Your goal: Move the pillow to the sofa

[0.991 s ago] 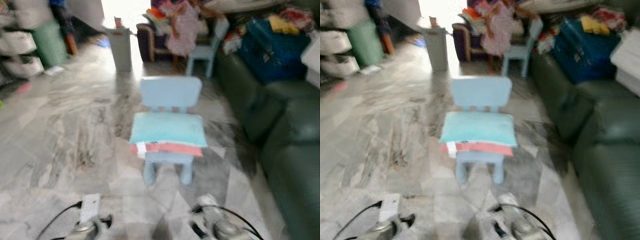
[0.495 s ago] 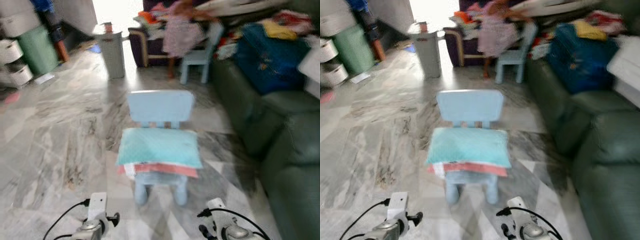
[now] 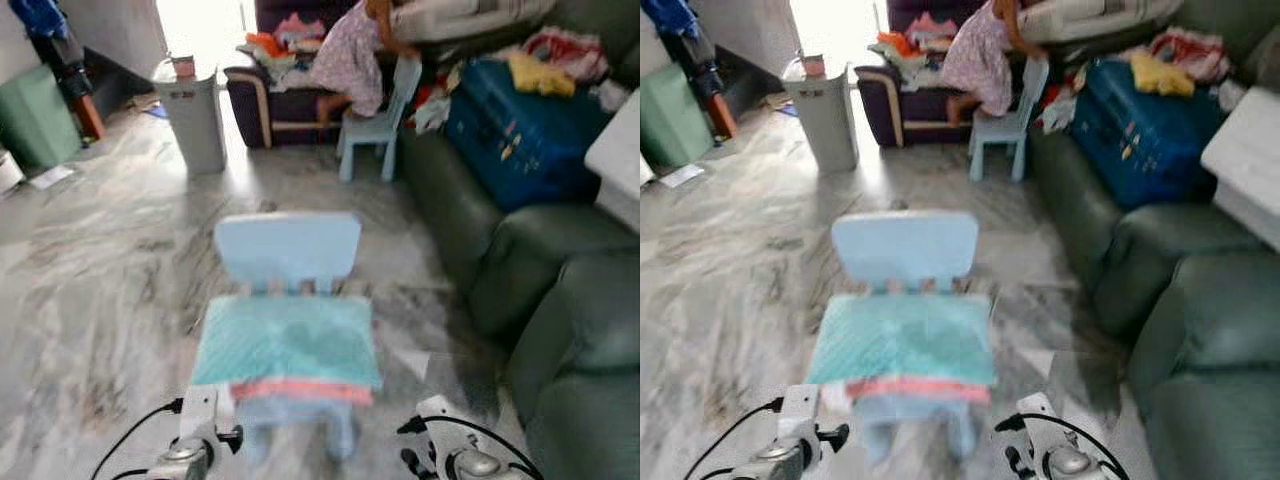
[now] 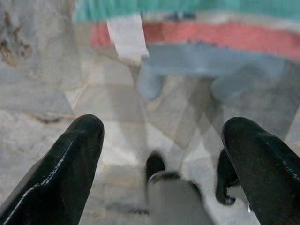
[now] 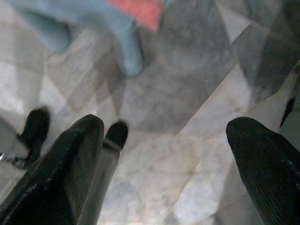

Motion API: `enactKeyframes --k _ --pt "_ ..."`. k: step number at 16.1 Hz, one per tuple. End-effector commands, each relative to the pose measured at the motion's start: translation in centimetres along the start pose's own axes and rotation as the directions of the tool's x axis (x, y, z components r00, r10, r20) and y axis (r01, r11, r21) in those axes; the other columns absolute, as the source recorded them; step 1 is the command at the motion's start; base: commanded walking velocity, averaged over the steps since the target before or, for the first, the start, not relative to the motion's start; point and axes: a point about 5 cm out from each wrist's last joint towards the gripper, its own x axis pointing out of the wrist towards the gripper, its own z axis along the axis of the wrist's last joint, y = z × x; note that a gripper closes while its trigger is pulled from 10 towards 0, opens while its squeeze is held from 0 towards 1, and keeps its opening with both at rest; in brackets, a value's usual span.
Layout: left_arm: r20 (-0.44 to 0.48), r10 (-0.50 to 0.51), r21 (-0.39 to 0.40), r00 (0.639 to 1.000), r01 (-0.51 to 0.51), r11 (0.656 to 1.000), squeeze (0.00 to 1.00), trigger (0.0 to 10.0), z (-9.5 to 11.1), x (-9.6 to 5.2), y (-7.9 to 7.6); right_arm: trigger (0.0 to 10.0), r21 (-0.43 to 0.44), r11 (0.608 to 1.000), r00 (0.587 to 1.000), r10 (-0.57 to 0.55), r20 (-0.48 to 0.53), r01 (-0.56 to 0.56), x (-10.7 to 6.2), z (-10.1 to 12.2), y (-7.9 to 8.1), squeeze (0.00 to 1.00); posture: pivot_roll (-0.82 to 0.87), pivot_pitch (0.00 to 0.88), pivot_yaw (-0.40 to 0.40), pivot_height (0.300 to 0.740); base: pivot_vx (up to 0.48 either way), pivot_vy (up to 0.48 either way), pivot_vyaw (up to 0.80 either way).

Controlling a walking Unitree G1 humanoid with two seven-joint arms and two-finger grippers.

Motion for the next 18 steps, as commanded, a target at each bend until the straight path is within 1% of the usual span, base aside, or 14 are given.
enactKeyframes --k 1,11,12,13,14,15,16,17,18 --pt "0.017 0.029 -0.005 0.999 -0.028 1.000 0.00 10.0 0.5 -0.1 1.1 10.0 0.011 1.000 1.000 0.025 0.017 -0.026 0.3 0.7 1.0 0.00 -0.07 0.000 0.012 0.740 0.454 0.000 0.00" --pt "0.014 0.038 -0.014 0.999 -0.038 0.999 0.00 10.0 0.5 -0.1 1.2 10.0 0.021 0.999 0.999 0.025 0.020 -0.025 0.3 0.8 1.1 0.00 -0.07 0.000 0.016 0.740 0.000 0.000 0.00" --pt "0.014 0.048 0.001 0.999 -0.048 0.999 0.00 10.0 0.5 -0.1 1.3 10.0 0.008 1.000 1.000 0.018 0.023 -0.018 0.3 0.8 1.0 0.00 -0.08 0.000 0.021 0.740 0.000 0.000 0.00" --pt "0.019 0.068 0.033 0.998 -0.068 0.997 0.00 10.0 0.5 -0.1 1.5 10.0 0.041 0.999 0.999 0.004 0.041 -0.006 0.3 0.8 1.0 0.00 -0.08 0.000 0.024 0.740 0.000 0.000 0.00" --pt "0.059 0.060 0.028 0.996 -0.062 0.998 0.00 10.0 0.8 -0.1 1.4 10.0 0.083 0.996 0.996 -0.019 0.083 0.012 0.2 1.0 0.9 0.00 -0.08 0.000 0.025 0.740 0.000 0.000 0.00" --pt "0.118 0.040 0.067 0.992 -0.048 0.997 0.00 10.0 1.3 -0.2 1.3 10.0 0.096 0.995 0.993 -0.024 0.117 0.013 0.2 1.2 0.9 0.00 -0.07 0.000 0.020 0.740 0.000 0.000 0.00" --pt "0.150 0.031 0.078 0.988 -0.043 0.996 0.00 10.0 1.6 -0.2 1.3 10.0 0.108 0.994 0.990 -0.022 0.139 0.007 0.1 1.3 0.9 0.00 -0.07 0.000 0.019 0.740 0.000 0.000 0.00" --pt "0.322 0.016 0.017 0.947 -0.023 1.000 0.00 10.0 6.3 -1.0 3.8 10.0 0.168 0.986 0.981 -0.024 0.192 -0.009 0.1 1.5 1.0 0.00 -0.06 0.000 0.010 0.740 0.000 0.000 0.00" --pt "0.389 -0.008 0.019 0.921 0.001 1.000 0.00 10.0 8.3 -1.4 4.1 10.0 0.198 0.980 0.965 -0.033 0.259 -0.019 -0.1 3.0 0.0 0.00 -0.06 0.000 0.008 0.740 0.000 0.000 0.00"
